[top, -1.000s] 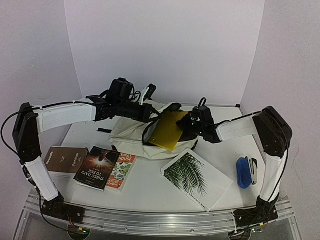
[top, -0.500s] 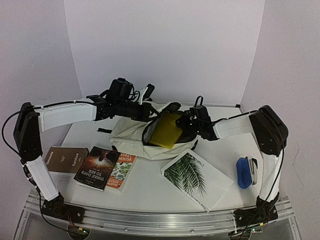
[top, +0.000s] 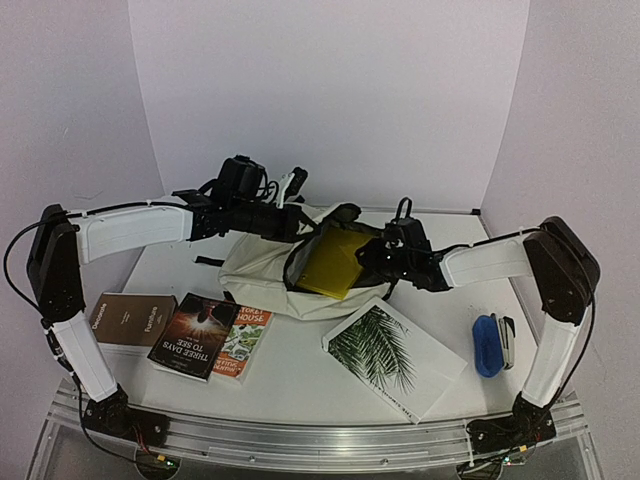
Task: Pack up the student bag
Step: Place the files in the student bag.
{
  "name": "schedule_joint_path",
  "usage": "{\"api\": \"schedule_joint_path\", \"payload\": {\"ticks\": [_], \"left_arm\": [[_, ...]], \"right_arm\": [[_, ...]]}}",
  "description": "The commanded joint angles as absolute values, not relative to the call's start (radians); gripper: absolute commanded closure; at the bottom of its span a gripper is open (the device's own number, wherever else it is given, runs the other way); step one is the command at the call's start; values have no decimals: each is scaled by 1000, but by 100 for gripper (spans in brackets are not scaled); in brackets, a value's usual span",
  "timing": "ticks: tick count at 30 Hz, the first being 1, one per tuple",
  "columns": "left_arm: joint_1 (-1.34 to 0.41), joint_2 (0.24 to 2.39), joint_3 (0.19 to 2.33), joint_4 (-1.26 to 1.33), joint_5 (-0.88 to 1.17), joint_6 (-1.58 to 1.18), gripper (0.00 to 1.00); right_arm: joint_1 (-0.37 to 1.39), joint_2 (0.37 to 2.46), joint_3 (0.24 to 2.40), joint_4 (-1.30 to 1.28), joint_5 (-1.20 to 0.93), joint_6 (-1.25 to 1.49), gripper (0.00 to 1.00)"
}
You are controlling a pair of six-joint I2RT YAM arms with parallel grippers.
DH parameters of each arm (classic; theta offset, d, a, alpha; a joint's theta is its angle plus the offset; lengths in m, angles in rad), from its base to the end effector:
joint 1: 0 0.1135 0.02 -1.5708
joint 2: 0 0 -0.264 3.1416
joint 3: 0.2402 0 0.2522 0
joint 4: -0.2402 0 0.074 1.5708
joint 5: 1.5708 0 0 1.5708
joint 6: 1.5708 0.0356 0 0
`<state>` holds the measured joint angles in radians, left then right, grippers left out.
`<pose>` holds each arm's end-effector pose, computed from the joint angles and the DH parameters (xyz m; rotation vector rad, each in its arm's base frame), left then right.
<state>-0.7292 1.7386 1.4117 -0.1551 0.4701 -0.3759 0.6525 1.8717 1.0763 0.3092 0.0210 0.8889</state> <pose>0.2943 -0.2846 0.3029 0.6949 2.0926 -1.1382 0.3258 0.2480 0.1815 0.2721 2.1737 0.9031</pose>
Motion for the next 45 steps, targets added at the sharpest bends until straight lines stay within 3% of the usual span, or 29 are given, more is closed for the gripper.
{"api": "schedule_joint_path", "payload": {"ticks": [1,10,24,45], "left_arm": [[-729,1716,1457,-107,495,-388,100],[-727,1706,1454,-116,486,-380,100],[-727,1704,1451,-141,512,-360,100],[-722,1685,1451,-130,594,-367,100]], "right_arm": [[676,1867,1090,309,21,900,61],[705,1864,1063,299,55,936,59],[718,1897,1149,299,87,903,99],[712,2141,1345,288,132,842,100]]}}
